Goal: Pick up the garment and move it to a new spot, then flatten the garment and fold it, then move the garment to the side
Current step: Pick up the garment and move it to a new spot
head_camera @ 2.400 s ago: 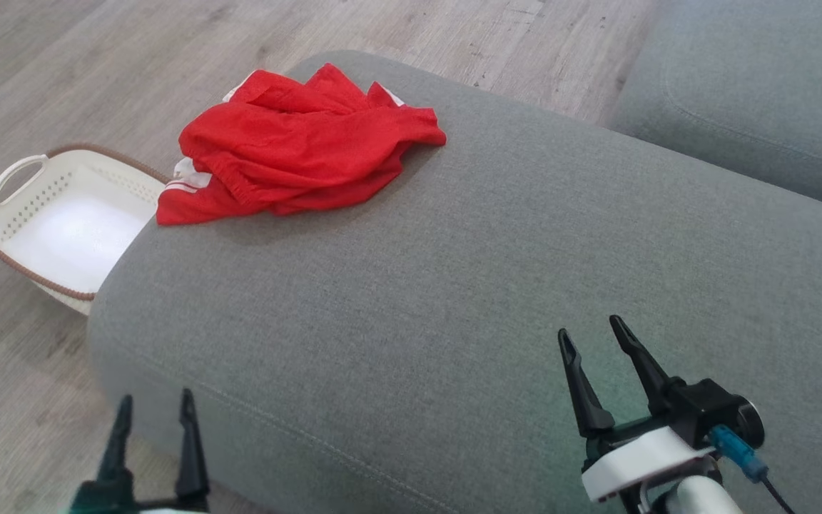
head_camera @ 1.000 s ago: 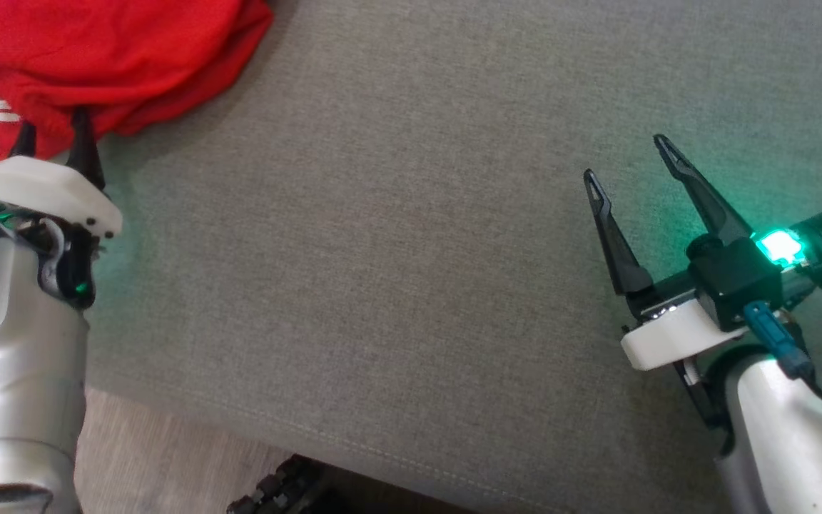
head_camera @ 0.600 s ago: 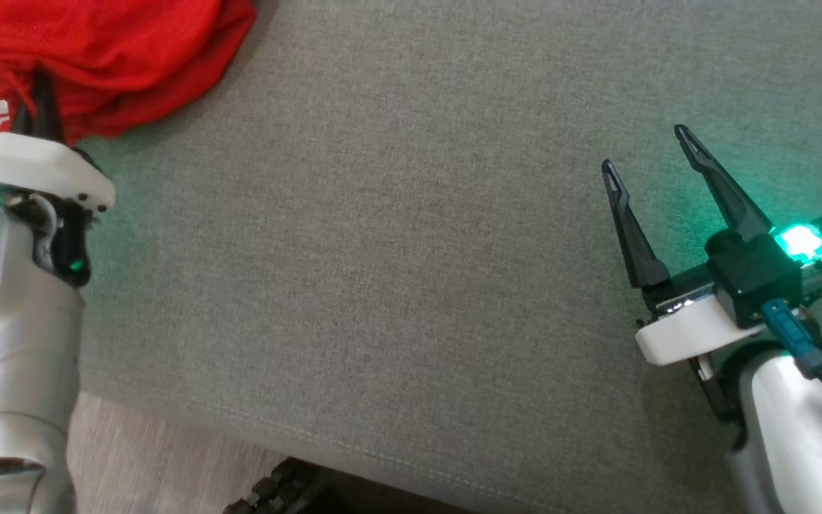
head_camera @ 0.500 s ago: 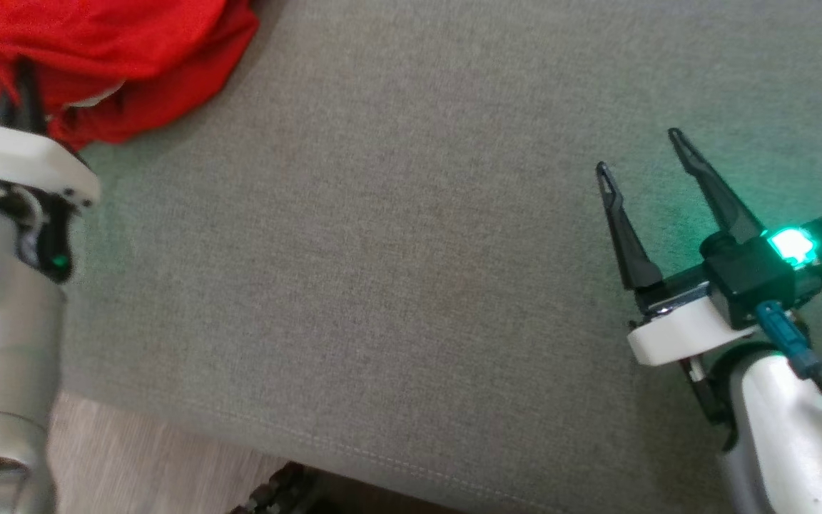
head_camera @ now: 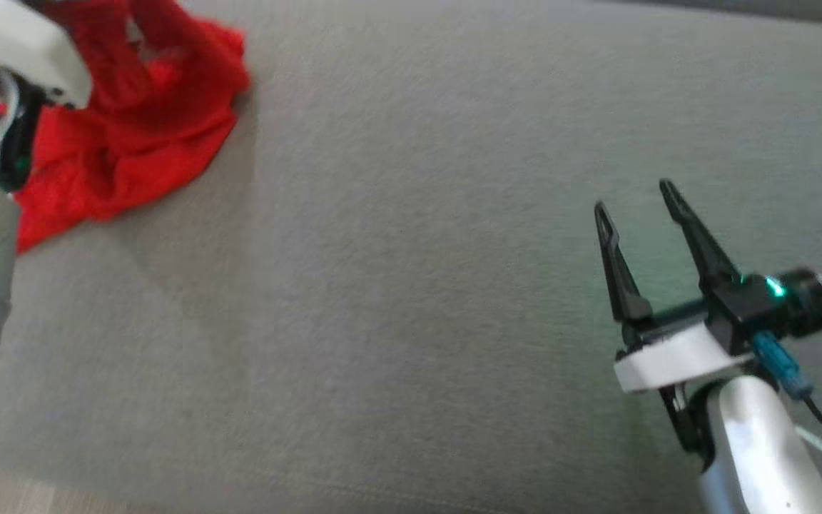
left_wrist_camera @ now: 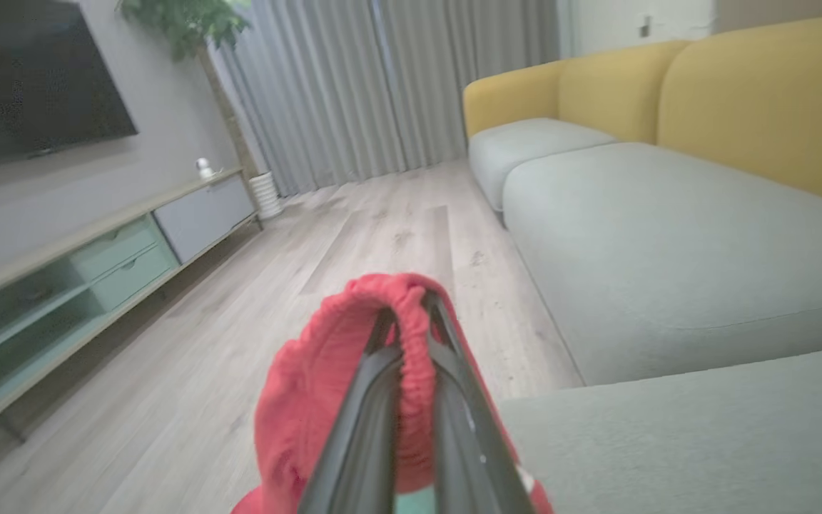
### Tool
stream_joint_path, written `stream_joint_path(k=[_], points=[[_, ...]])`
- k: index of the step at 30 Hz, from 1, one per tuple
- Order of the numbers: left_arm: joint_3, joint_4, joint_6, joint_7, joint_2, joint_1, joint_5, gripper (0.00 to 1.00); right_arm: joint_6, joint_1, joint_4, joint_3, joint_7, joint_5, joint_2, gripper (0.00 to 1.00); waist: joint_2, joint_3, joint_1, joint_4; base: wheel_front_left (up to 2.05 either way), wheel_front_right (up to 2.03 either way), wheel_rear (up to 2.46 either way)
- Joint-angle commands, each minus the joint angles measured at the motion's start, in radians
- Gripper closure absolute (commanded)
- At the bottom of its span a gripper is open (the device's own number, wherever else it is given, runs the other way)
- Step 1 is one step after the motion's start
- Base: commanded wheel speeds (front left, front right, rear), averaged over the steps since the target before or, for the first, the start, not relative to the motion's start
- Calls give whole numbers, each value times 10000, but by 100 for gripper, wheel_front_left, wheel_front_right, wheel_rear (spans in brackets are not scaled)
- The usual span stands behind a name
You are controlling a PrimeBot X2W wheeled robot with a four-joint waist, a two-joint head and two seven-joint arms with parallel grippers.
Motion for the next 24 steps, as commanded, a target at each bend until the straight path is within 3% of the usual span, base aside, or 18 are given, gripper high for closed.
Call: stream_joint_path(k=[1,7,16,21,24], points=[[79,-830,19,420,427,-611,8,100,75,171,-85,194,-264,400,142,0,0,-1072,3,-1139,0,0,0],[-391,-2278,116,1754,-324,-660,-330,100,75,324,391,113,-640,1036,146,0,0,-1587,3,-2060,0,0,0],[-448,-3674,1333,3685,-1813,-381,-1353,100,75,70,681,46,-992,1488,147,0,0,-998,3,-3225,0,0,0],[-404,-3513,1661,3732,-2047,814,-1773,100,75,-283,735,41,-1099,1564,148,0,0,-120,3,-3599,0,0,0],[-340,-2917,1687,3071,-1911,1643,-1728,100,75,-556,723,152,-1144,1605,148,0,0,425,3,-3798,0,0,0]])
